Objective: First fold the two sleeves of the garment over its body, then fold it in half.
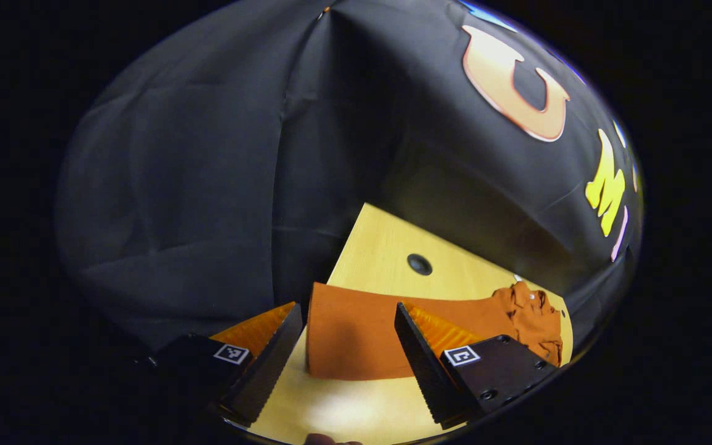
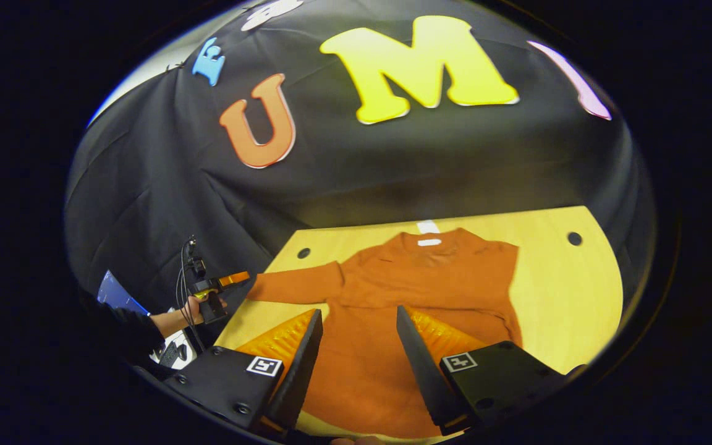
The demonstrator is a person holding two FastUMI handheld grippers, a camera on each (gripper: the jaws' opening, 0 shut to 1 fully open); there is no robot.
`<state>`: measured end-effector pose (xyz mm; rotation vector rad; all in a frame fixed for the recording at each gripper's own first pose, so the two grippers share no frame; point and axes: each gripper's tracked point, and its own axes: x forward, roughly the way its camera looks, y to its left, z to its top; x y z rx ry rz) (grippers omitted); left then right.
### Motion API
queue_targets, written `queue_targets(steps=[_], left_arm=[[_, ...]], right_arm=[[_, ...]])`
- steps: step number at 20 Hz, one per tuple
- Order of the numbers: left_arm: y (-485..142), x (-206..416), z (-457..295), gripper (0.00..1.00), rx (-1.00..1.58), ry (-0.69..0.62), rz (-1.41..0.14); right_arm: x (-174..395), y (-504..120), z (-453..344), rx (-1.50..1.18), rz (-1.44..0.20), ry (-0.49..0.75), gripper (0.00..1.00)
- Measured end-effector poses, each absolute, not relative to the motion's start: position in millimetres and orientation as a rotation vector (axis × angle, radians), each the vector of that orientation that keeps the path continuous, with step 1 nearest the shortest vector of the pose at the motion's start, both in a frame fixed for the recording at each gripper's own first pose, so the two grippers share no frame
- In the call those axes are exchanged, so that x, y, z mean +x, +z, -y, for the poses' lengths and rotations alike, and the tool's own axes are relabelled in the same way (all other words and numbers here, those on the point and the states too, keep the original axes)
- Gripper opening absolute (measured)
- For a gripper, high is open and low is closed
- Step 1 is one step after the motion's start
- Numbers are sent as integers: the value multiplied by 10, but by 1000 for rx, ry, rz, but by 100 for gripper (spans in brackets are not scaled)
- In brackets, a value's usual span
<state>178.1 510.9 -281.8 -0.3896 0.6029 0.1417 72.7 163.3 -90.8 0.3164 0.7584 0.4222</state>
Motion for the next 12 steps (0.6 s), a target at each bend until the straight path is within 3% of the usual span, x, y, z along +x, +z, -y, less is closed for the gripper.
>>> queue_targets(steps=[5, 8, 9, 12], left_arm=[[-3172, 1942, -5152, 98, -475, 114, -657], [-3301, 1974, -5106, 98, -508, 114, -684], [-3264, 1955, -5122, 81, -505, 123, -695], [-3273, 1968, -5183, 67, -475, 214, -683]], right_arm=[[543, -1027, -1115, 381, -806, 272, 79], [507, -1038, -1040, 399, -817, 249, 78], [506, -1049, -1066, 398, -820, 252, 79], [536, -1072, -1175, 406, -820, 278, 78]])
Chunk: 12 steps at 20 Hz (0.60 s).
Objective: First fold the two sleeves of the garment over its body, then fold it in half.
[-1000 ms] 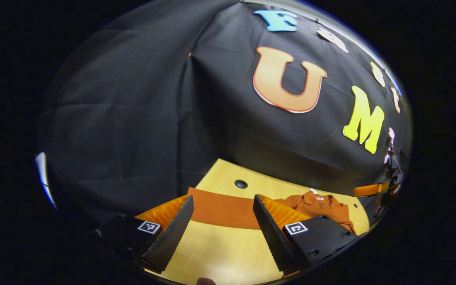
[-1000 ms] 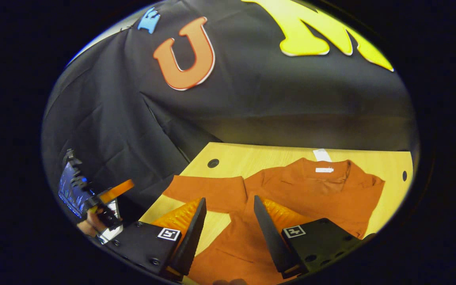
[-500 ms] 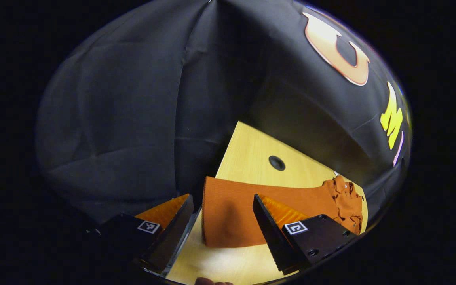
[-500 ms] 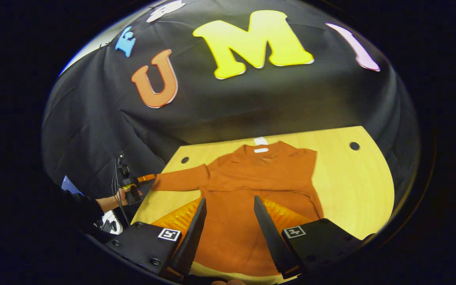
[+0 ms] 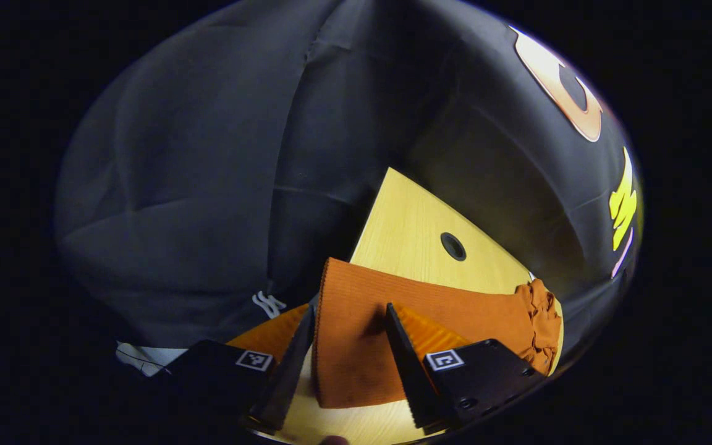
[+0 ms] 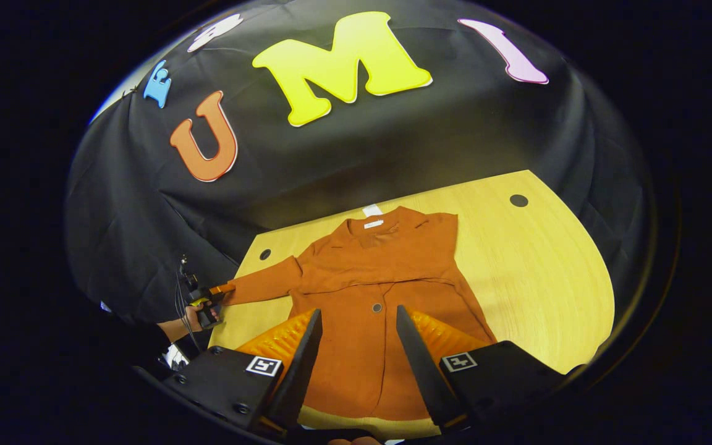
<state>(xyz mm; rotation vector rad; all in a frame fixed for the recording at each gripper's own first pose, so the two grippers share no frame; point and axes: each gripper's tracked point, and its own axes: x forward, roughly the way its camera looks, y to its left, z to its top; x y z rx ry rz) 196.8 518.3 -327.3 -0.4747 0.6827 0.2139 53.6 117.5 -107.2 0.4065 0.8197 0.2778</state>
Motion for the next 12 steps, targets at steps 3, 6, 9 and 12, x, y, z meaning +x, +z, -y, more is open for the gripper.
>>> queue_targets(steps=[3, 6, 9, 12], left_arm=[[-3137, 1993, -5436, 33, -424, 377, -621], [-2943, 2077, -5167, 3, -530, 308, -572], [-2656, 2201, -4937, 3, -553, 248, -512], [-2246, 2160, -4488, 3, -533, 155, -495]], right_arm=[[516, -1134, -1343, 446, -837, 313, 79], [471, -1098, -1348, 422, -826, 346, 79], [448, -1023, -1360, 413, -802, 365, 79], [488, -922, -1344, 426, -744, 401, 78]])
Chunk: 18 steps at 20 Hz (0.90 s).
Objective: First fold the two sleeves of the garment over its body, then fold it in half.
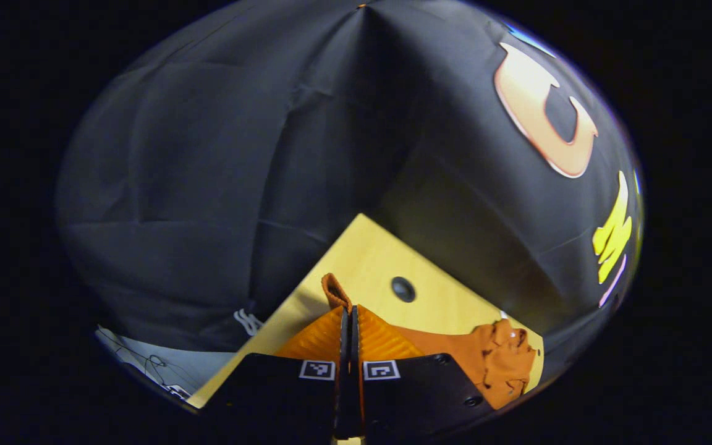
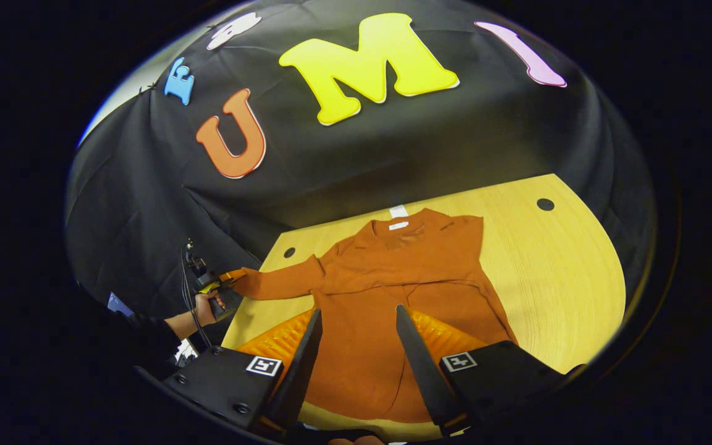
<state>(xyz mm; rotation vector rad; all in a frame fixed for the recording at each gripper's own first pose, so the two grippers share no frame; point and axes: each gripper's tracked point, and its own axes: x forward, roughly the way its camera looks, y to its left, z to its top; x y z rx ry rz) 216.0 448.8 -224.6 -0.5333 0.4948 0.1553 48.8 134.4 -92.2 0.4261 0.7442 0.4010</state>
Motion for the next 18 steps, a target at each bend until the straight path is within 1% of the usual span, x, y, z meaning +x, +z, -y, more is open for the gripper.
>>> queue_targets(steps=[3, 6, 10, 14, 18], left_arm=[[-1787, 2141, -3996, 2, -480, 91, -456], [-1290, 2166, -3304, 3, -426, 14, -416], [-698, 2366, -2243, 2, -369, -90, -364], [-598, 2417, -1056, 3, -318, -226, -402], [-869, 2504, 142, 2, -277, -368, -482]], right_arm=[[505, -800, -1257, 440, -689, 429, 78], [480, -680, -1083, 443, -645, 448, 78], [413, -576, -515, 481, -577, 421, 79], [404, -471, 169, 507, -503, 353, 78], [227, -509, 954, 503, -460, 240, 79]])
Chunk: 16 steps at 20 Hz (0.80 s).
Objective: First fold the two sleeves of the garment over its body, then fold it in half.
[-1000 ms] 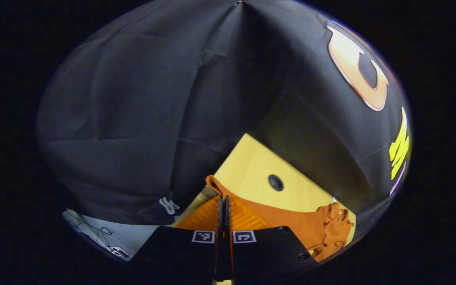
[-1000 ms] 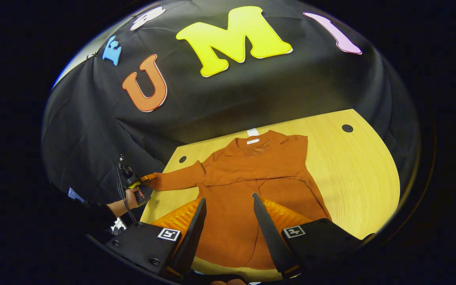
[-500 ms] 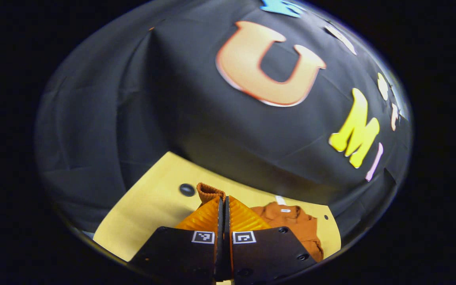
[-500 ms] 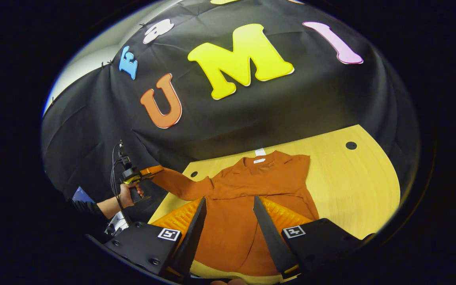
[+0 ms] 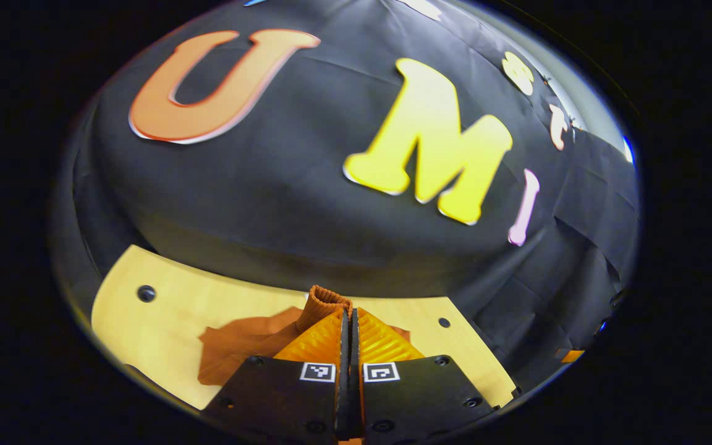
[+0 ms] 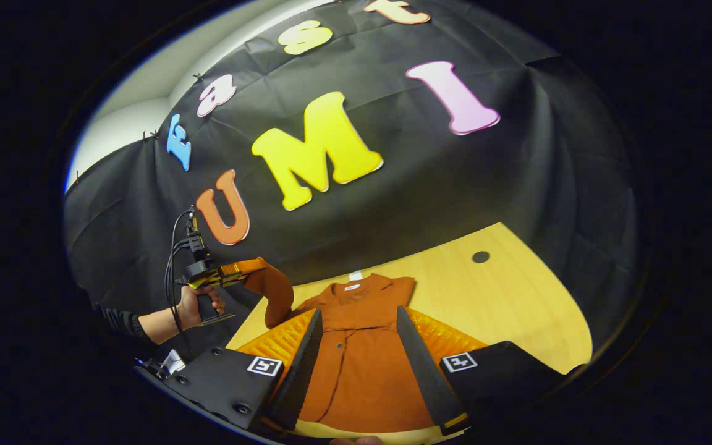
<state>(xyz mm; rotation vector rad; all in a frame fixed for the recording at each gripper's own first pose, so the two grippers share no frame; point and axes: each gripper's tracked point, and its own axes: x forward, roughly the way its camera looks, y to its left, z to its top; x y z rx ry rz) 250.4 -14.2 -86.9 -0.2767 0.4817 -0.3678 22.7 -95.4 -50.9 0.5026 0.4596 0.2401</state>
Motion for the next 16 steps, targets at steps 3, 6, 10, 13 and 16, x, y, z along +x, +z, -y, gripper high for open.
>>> queue_targets(steps=[3, 6, 10, 13, 16], left_arm=[[-1229, 2523, 866, 2, -247, -460, -564], [-1736, 2575, 1379, 3, -210, -528, -648], [-2370, 2691, 1840, 2, -146, -545, -751], [-2750, 2813, 1960, 3, -127, -490, -801], [-3034, 2834, 2022, 3, -126, -427, -834]], right_arm=[[-23, -639, 1360, 512, -469, 150, 78], [-342, -733, 1636, 527, -479, 53, 78], [-668, -892, 1920, 523, -507, -50, 78], [-865, -956, 1986, 512, -524, -97, 78], [-931, -963, 1949, 500, -533, -115, 78]])
